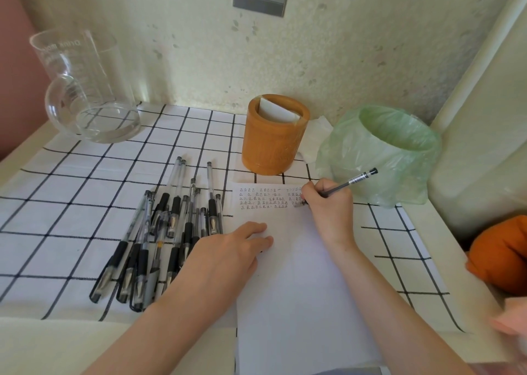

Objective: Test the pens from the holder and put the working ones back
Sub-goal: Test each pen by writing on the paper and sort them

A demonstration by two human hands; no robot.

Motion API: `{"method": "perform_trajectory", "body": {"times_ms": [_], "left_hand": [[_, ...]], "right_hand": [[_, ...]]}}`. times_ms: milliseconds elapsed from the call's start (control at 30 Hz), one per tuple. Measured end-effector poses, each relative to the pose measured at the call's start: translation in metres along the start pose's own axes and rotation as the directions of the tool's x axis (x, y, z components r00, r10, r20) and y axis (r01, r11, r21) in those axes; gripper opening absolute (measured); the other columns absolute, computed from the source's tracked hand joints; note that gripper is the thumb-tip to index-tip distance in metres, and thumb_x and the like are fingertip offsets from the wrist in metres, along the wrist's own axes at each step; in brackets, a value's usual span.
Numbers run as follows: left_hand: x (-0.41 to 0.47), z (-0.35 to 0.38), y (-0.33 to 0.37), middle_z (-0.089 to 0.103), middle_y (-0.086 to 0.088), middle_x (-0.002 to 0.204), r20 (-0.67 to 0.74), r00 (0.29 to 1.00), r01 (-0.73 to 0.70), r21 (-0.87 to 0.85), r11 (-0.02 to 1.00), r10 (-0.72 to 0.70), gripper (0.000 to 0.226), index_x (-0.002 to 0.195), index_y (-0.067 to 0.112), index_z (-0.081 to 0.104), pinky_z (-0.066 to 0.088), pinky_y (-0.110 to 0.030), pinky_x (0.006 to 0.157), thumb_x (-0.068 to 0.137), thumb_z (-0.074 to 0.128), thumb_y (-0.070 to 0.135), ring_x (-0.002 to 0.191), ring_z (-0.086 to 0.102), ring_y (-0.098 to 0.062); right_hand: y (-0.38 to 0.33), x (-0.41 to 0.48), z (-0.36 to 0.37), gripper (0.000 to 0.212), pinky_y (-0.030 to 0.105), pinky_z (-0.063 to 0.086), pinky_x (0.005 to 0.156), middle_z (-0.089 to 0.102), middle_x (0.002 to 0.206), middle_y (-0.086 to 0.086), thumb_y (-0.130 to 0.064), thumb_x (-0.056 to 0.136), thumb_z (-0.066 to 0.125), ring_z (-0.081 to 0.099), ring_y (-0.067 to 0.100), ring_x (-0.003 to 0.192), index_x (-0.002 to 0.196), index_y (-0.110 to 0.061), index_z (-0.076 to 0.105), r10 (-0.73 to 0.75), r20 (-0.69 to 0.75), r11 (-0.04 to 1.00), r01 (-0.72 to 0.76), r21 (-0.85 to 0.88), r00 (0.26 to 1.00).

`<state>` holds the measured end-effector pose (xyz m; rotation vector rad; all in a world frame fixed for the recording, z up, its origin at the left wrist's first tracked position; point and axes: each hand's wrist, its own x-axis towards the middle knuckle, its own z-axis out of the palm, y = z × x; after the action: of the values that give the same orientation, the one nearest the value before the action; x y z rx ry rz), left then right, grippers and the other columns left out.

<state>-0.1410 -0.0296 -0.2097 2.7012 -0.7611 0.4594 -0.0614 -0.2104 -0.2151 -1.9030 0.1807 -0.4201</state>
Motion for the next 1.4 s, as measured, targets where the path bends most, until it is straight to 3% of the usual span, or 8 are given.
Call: {"method": "perform_trajectory", "body": {"times_ms": [300,533,667,967,1033,1167,1400], "left_hand": [[-0.0004,0.0004,-0.0005,0.072,0.013,0.098,0.001,1.0,-0.002,-0.014,1.0,0.002,0.047,0.082,0.031,0.074,0.026,-0.011,0.034,0.044,0.086,0.007,0.032,0.053,-0.009],[-0.0002,0.0006,-0.0008,0.071,0.014,0.098,0.0,1.0,0.0,-0.013,1.0,0.0,0.047,0.082,0.032,0.074,0.029,-0.011,0.032,0.044,0.086,0.008,0.033,0.054,-0.008],[0.0,0.0016,-0.0009,0.072,0.013,0.098,-0.005,1.0,0.0,-0.013,1.0,0.0,0.047,0.082,0.031,0.074,0.025,-0.011,0.034,0.044,0.086,0.007,0.033,0.053,-0.01],[0.0004,-0.0004,0.0004,0.072,0.014,0.097,0.005,1.0,-0.002,-0.001,1.0,0.002,0.046,0.081,0.032,0.074,0.027,-0.01,0.033,0.043,0.086,0.009,0.032,0.053,-0.009],[0.0004,-0.0003,0.0002,0.072,0.014,0.097,0.004,1.0,0.001,-0.002,1.0,-0.001,0.046,0.081,0.032,0.074,0.028,-0.011,0.032,0.043,0.086,0.009,0.032,0.052,-0.009],[0.0001,-0.0006,0.0003,0.072,0.012,0.098,-0.001,1.0,0.01,-0.019,1.0,-0.01,0.046,0.082,0.031,0.074,0.03,-0.011,0.033,0.044,0.086,0.007,0.032,0.053,-0.011],[0.0003,-0.0011,0.0007,0.072,0.01,0.098,0.005,1.0,0.003,-0.018,1.0,-0.003,0.046,0.081,0.029,0.074,0.028,-0.012,0.031,0.044,0.086,0.005,0.029,0.05,-0.012]], "right_hand": [[0.0003,-0.0005,0.0007,0.029,0.023,0.024,0.05,0.035,0.057,0.009,-0.002,0.081,0.059,0.029,0.014,0.059,0.06,0.009,0.042,-0.008,-0.01,1.0,0.008,0.013,1.0],[0.0024,0.001,0.0001,0.026,0.021,0.029,0.051,0.047,0.06,0.019,-0.004,0.082,0.058,0.038,0.012,0.058,0.062,0.011,0.049,0.007,-0.007,0.999,-0.006,0.039,1.0],[0.0034,0.0005,0.0016,0.028,0.025,0.028,0.052,0.042,0.056,0.01,-0.002,0.08,0.06,0.035,0.013,0.057,0.057,0.006,0.046,-0.006,0.011,1.0,0.005,0.023,1.0],[0.0027,0.0,0.0011,0.028,0.025,0.027,0.051,0.039,0.057,0.013,-0.001,0.079,0.06,0.033,0.015,0.058,0.06,0.011,0.045,-0.026,0.008,0.999,0.026,0.024,1.0],[0.0019,-0.0006,0.0007,0.029,0.026,0.026,0.052,0.037,0.057,0.012,0.0,0.079,0.059,0.031,0.014,0.059,0.057,0.006,0.042,-0.023,-0.004,0.999,0.023,0.028,1.0],[0.0014,0.0,-0.0004,0.04,0.022,0.024,0.048,0.03,0.046,-0.009,0.001,0.08,0.058,0.025,0.007,0.053,0.052,-0.015,0.033,-0.022,-0.017,0.999,0.023,0.03,1.0],[0.0004,0.0008,-0.0012,0.035,0.018,0.022,0.046,0.03,0.049,-0.004,0.0,0.082,0.057,0.024,0.005,0.049,0.056,-0.011,0.037,-0.036,0.028,0.999,0.036,0.007,0.999]]}}
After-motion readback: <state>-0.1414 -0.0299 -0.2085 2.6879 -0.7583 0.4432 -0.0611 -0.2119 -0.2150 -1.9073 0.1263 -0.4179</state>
